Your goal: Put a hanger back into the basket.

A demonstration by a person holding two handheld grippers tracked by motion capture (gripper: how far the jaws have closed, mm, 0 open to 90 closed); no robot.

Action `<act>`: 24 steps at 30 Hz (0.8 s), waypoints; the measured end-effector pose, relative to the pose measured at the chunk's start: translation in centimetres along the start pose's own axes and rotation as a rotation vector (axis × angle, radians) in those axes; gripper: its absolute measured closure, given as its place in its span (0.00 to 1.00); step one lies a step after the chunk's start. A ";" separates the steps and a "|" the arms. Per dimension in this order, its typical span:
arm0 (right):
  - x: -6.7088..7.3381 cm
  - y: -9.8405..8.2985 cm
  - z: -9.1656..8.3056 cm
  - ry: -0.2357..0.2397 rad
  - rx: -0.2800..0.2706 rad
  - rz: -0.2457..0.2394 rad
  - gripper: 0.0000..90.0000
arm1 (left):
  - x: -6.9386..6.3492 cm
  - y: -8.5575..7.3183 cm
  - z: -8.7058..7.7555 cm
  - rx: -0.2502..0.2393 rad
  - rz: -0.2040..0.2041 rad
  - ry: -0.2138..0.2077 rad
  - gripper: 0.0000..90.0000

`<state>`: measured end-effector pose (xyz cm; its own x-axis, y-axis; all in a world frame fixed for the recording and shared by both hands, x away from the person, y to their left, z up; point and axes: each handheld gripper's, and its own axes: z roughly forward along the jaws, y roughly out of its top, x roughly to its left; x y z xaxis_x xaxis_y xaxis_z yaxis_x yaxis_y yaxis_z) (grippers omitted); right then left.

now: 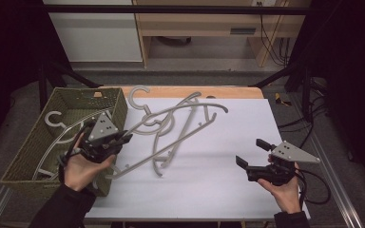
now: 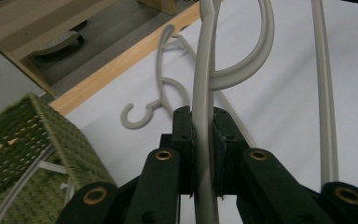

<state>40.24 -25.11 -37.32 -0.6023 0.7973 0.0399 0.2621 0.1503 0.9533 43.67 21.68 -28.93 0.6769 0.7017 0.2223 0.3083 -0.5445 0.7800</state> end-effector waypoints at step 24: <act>0.0 -0.4 0.3 -0.014 0.025 0.017 0.06 | 11.2 -4.1 -4.1 -0.004 -0.161 0.250 0.90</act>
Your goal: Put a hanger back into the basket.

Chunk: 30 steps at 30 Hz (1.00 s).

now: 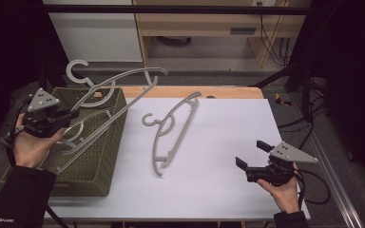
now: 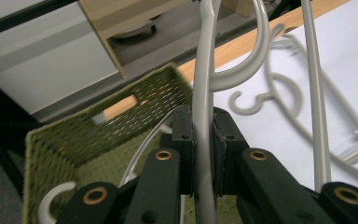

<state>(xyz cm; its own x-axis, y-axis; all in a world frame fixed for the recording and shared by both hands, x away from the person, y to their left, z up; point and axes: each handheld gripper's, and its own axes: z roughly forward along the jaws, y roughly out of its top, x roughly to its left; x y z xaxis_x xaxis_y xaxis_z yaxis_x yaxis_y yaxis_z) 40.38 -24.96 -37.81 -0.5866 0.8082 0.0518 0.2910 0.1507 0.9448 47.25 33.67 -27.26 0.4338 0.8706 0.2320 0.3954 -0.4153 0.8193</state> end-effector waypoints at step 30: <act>0.1 -0.1 0.5 0.005 0.019 -0.017 0.06 | 7.8 -8.5 0.9 0.111 -0.101 0.123 0.90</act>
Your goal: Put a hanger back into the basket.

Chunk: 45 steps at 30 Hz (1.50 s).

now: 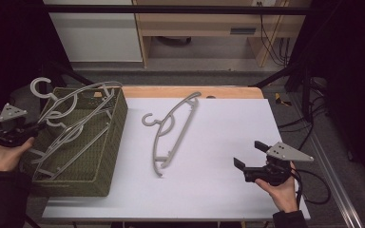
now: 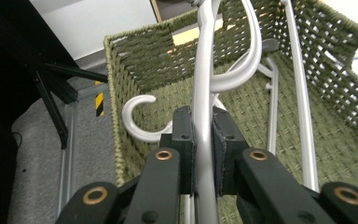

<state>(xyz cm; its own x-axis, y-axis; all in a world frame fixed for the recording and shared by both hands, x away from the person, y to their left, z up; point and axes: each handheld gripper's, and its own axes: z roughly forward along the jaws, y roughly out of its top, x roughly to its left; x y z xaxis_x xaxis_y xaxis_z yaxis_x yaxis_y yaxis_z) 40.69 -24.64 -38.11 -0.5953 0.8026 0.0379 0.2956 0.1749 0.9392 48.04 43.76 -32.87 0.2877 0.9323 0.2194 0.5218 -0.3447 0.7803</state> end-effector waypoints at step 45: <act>0.1 -0.1 0.2 0.003 0.010 -0.001 0.06 | -0.4 -2.8 3.9 0.253 -0.051 -0.065 0.83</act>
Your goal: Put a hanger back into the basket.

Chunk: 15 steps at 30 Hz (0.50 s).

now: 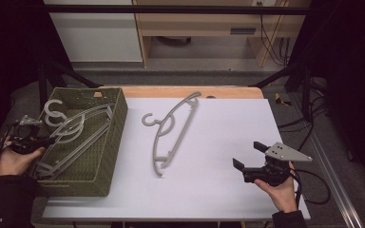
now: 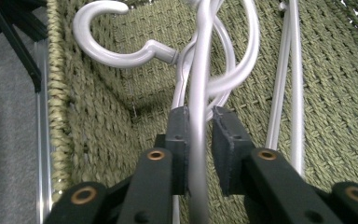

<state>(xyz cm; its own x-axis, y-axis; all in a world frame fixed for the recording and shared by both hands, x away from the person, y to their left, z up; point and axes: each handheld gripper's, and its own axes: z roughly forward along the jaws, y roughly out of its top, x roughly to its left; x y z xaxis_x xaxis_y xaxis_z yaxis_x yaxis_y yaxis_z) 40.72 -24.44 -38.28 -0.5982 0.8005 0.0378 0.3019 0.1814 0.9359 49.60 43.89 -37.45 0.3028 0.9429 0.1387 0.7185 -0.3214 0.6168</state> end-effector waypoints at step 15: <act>0.1 0.0 0.1 0.003 -0.005 0.008 0.06 | -5.2 1.2 -5.2 -0.338 -0.006 -0.172 0.57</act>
<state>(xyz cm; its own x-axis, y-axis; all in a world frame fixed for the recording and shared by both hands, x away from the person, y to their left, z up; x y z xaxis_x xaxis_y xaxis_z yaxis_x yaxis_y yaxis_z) 40.76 -24.23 -38.28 -0.5980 0.8001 0.0466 0.3032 0.1720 0.9373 45.63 39.10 -33.44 0.4205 0.9071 0.0198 0.4822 -0.2419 0.8420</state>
